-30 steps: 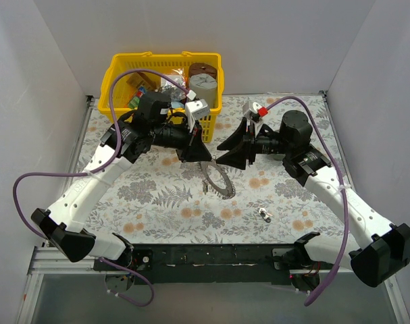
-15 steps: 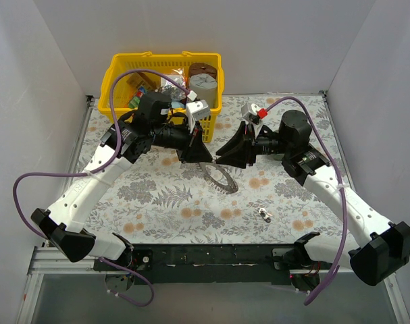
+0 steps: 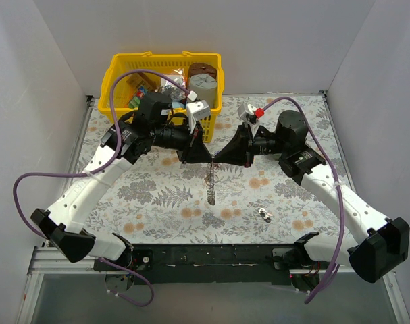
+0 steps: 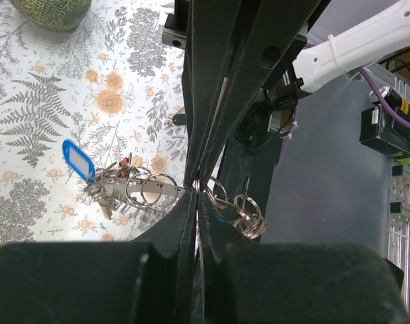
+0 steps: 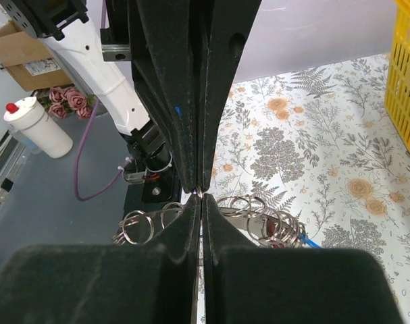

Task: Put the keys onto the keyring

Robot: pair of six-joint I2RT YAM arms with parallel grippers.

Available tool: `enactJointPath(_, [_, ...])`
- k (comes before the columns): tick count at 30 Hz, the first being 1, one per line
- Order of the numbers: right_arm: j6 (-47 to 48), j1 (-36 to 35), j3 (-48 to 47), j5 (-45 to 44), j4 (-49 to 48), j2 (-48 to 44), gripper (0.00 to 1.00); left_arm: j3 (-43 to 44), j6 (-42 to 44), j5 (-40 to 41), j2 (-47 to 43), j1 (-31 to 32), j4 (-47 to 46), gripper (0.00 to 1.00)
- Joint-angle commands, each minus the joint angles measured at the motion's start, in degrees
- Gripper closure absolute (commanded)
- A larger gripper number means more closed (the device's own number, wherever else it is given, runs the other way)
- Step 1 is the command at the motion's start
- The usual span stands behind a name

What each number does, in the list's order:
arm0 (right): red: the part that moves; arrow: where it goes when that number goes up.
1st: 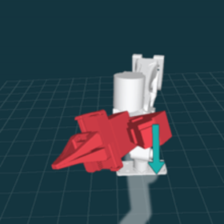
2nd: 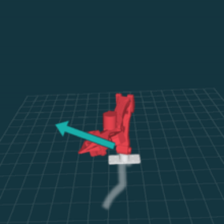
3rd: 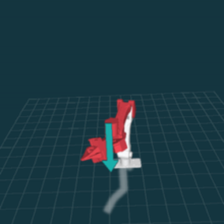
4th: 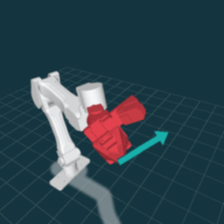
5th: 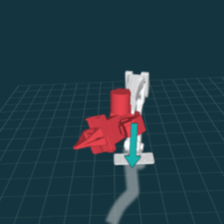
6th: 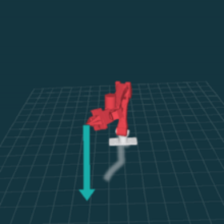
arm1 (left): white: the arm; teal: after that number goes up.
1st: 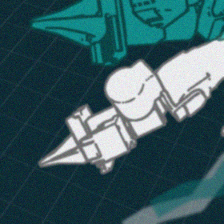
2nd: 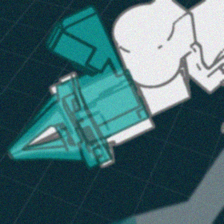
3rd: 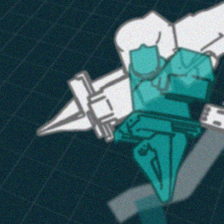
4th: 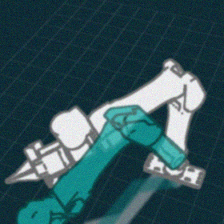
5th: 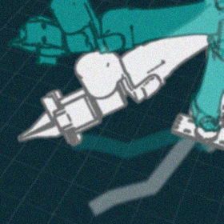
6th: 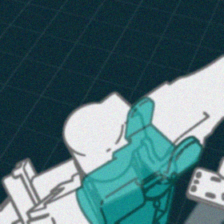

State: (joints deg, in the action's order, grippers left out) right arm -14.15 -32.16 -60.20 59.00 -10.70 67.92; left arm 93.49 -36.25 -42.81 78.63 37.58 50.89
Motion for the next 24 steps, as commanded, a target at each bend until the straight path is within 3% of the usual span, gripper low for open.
enactJointPath(1, [-0.7,-0.3,0.0,-3.6,-3.2,-1.8,0.99,0.0,-3.5,2.7,-3.8,0.5,-5.6,0.97])
enactJointPath(3, [-1.6,-0.3,0.7,-5.2,-4.7,-3.0,0.99,-1.6,-5.8,7.1,-5.2,0.5,-8.5,0.83])
enactJointPath(4, [-2.1,-0.3,1.0,-6.2,-5.6,-4.1,0.99,-2.7,-8.5,8.4,-7.2,0.5,-9.8,0.64])
enactJointPath(6, [-4.8,-0.2,2.9,-8.5,-10.0,-5.3,0.99,-6.1,-10.5,10.1,-9.1,0.3,-14.0,0.51])
enactJointPath(7, [-6.3,-0.1,3.8,-9.5,-12.1,-6.6,0.99,-7.3,-13.1,10.6,-11.4,0.2,-15.6,0.29])
enactJointPath(10, [-13.5,0.2,7.9,-10.4,-22.7,-8.3,0.99,-12.4,-16.3,8.3,-14.2,-0.6,-22.0,0.17])
enactJointPath(13, [-20.2,0.3,10.4,-10.1,-32.8,-8.5,0.99,-16.7,-20.2,2.0,-16.3,-1.8,-28.5,0.16])
enactJointPath(16, [-25.7,0.3,11.6,-8.8,-41.2,-8.3,0.99,-21.8,-25.3,-3.6,-17.7,-3.2,-36.7,0.25])
enactJointPath(18, [-27.2,0.3,11.7,-8.1,-43.3,-8.2,0.99,-24.6,-30.2,-6.6,-18.2,-3.8,-45.6,0.37])
enactJointPath(24, [-29.1,0.3,12.0,-8.2,-46.0,-9.0,0.99,-27.9,-34.6,-8.2,-17.1,-3.9,-55.9,0.46])
